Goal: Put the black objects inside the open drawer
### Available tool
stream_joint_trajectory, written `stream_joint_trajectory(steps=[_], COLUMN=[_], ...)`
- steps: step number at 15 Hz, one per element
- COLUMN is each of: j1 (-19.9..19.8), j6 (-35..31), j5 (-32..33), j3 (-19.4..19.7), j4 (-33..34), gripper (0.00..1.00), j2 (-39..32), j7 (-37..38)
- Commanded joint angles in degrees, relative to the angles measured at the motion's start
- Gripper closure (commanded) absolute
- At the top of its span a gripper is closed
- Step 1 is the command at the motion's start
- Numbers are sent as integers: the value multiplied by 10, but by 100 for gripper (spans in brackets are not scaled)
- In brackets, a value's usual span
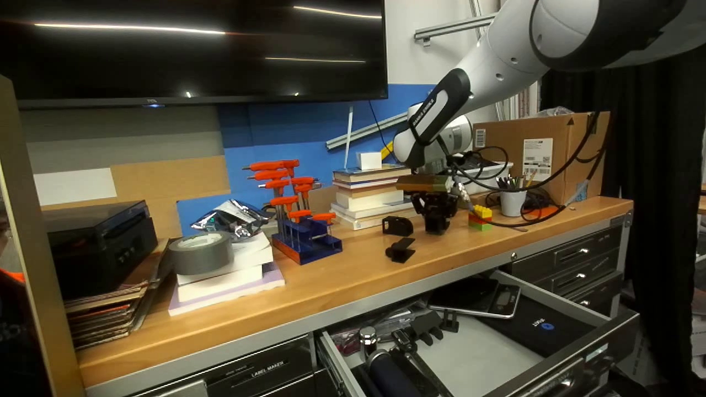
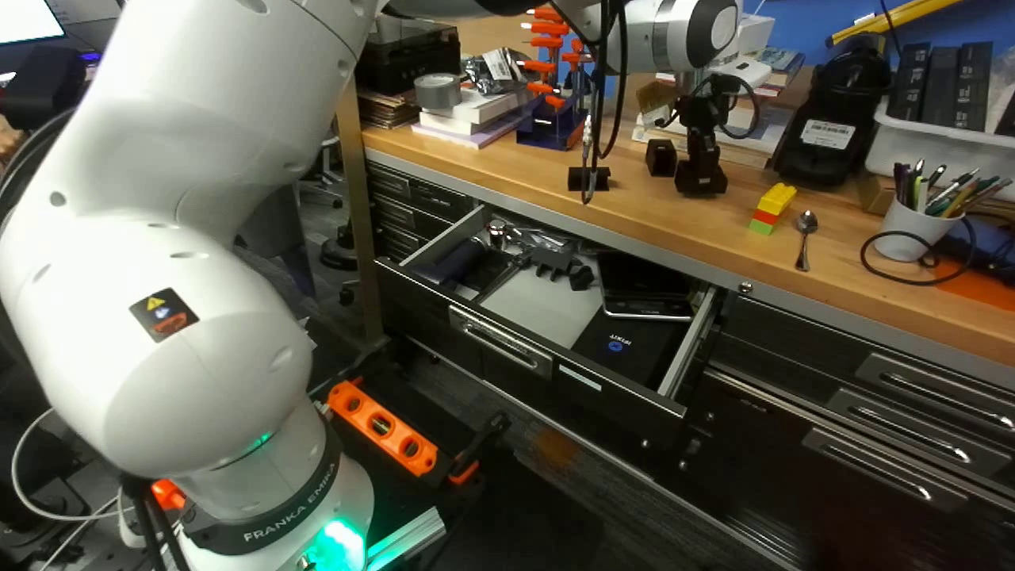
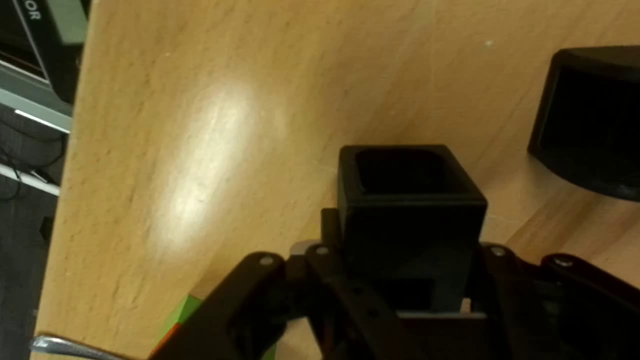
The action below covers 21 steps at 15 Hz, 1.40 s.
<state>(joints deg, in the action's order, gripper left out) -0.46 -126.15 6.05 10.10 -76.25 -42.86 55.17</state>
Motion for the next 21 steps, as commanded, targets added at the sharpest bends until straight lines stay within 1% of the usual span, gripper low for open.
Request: stream_joint_trajectory(steps=[1, 5, 9, 11, 13, 15, 17, 20, 21], j1=[12, 24, 27, 26, 17, 11, 5, -13, -24], j6=[-18, -18, -24, -31, -53, -76, -96, -145, -164], j5=[18, 37, 24, 10, -13, -34, -42, -38, -55], j3=[8, 7, -20, -40, -58, -68, -68, -63, -67], j4=[-120, -233, -352, -414, -474, -516, -541, -556, -560], gripper=[72, 71, 72, 72, 72, 73, 74, 74, 74], j2=[100, 190, 267, 299, 325, 339, 338, 309, 299], j7=[-50, -68, -103, -143, -206, -277, -353, -466, -513])
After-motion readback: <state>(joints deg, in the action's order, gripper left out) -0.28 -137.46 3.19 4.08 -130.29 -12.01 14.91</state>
